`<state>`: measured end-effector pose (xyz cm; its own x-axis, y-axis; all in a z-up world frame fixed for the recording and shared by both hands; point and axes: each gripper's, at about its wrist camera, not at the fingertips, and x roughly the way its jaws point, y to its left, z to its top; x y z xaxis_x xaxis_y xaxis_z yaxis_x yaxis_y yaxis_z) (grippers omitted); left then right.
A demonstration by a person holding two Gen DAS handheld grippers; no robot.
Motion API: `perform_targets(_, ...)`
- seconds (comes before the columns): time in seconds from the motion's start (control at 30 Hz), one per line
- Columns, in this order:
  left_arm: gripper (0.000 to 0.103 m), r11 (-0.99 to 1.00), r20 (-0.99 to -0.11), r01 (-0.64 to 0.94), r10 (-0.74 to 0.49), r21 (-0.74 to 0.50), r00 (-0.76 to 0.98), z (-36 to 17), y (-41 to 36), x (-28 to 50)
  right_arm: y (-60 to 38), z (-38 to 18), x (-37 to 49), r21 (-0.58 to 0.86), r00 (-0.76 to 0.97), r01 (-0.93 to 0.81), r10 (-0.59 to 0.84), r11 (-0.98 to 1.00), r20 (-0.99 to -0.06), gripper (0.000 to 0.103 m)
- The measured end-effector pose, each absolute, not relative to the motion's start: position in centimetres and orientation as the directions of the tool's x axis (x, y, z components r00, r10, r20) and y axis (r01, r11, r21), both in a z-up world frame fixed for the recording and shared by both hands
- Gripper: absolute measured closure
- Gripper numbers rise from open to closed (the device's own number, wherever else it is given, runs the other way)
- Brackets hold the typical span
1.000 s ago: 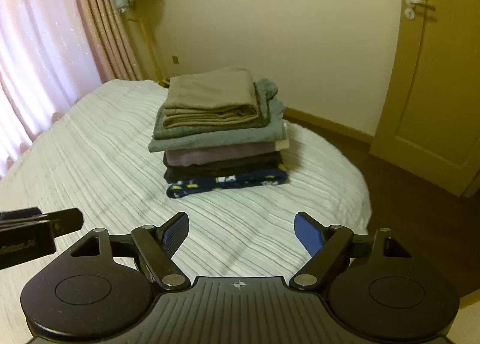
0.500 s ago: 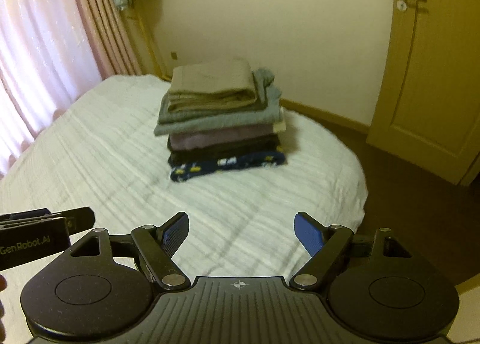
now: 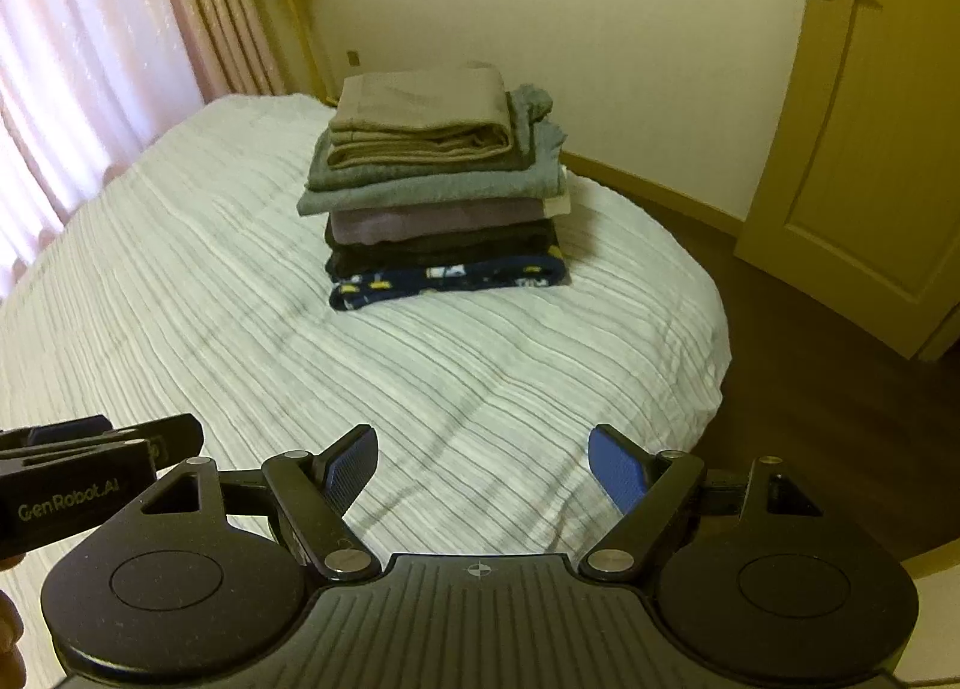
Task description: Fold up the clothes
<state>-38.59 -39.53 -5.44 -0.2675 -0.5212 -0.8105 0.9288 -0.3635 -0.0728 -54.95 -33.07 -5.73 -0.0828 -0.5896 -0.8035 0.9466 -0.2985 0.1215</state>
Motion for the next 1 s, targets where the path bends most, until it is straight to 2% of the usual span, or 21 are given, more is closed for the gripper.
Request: perform_targets(1.0,0.043,-0.321,-0.876,0.946,-0.439,-0.054,-0.198,-9.5,-49.1,-46.5,-44.1,-8.9,-61.9,0.121,-0.007,0.967,-0.494,-0.226,-0.870,0.023)
